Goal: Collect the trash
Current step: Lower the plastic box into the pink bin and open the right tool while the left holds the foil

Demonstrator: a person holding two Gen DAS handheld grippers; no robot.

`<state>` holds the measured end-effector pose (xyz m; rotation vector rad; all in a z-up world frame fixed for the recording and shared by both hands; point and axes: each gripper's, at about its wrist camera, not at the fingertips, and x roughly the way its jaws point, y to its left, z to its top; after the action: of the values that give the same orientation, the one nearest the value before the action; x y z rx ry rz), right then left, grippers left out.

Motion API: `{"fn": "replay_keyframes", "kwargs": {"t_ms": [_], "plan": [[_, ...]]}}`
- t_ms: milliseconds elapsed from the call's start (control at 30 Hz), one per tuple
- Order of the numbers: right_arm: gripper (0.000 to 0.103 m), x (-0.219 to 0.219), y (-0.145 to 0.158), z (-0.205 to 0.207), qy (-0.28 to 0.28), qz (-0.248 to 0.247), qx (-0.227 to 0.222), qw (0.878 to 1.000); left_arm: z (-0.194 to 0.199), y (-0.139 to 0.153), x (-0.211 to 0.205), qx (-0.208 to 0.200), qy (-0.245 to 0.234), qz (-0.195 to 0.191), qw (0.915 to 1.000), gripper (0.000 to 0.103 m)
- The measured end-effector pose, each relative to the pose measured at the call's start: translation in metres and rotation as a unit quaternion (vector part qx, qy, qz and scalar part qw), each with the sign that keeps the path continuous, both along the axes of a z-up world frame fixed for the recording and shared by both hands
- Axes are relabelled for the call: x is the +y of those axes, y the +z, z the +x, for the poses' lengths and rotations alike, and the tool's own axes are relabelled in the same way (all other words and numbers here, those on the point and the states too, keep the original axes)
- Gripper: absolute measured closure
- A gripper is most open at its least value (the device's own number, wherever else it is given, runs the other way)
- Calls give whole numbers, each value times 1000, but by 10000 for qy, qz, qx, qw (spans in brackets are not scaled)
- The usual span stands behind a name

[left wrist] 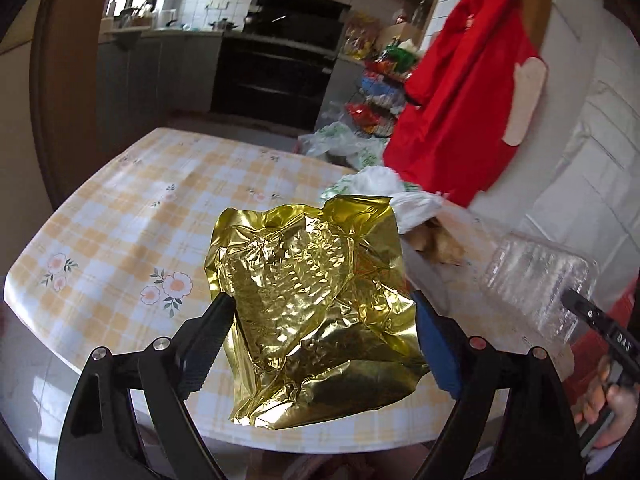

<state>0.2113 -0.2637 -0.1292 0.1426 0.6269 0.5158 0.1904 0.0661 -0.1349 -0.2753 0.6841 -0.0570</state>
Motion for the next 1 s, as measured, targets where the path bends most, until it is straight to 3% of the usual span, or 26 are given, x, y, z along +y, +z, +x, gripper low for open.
{"fn": "replay_keyframes", "kwargs": {"t_ms": [267, 567, 733, 933, 1000], "plan": [[85, 12, 24, -46, 420, 110, 249, 9987, -61, 17, -12, -357, -206, 30, 9991, 17], [85, 28, 15, -92, 917, 195, 1356, 9863, -117, 22, -15, -564, -306, 20, 9979, 17], [85, 40, -4, -113, 1091, 211, 1971, 9741, -135, 21, -16, -594, -371, -24, 9975, 17], [85, 65, -47, -123, 1199, -18, 2755, 9538, -148, 23, -18, -673, -430, -71, 9968, 17], [75, 74, -65, -120, 1190, -129, 3038, 9452, -149, 24, -19, -697, -438, -66, 9966, 17]]}}
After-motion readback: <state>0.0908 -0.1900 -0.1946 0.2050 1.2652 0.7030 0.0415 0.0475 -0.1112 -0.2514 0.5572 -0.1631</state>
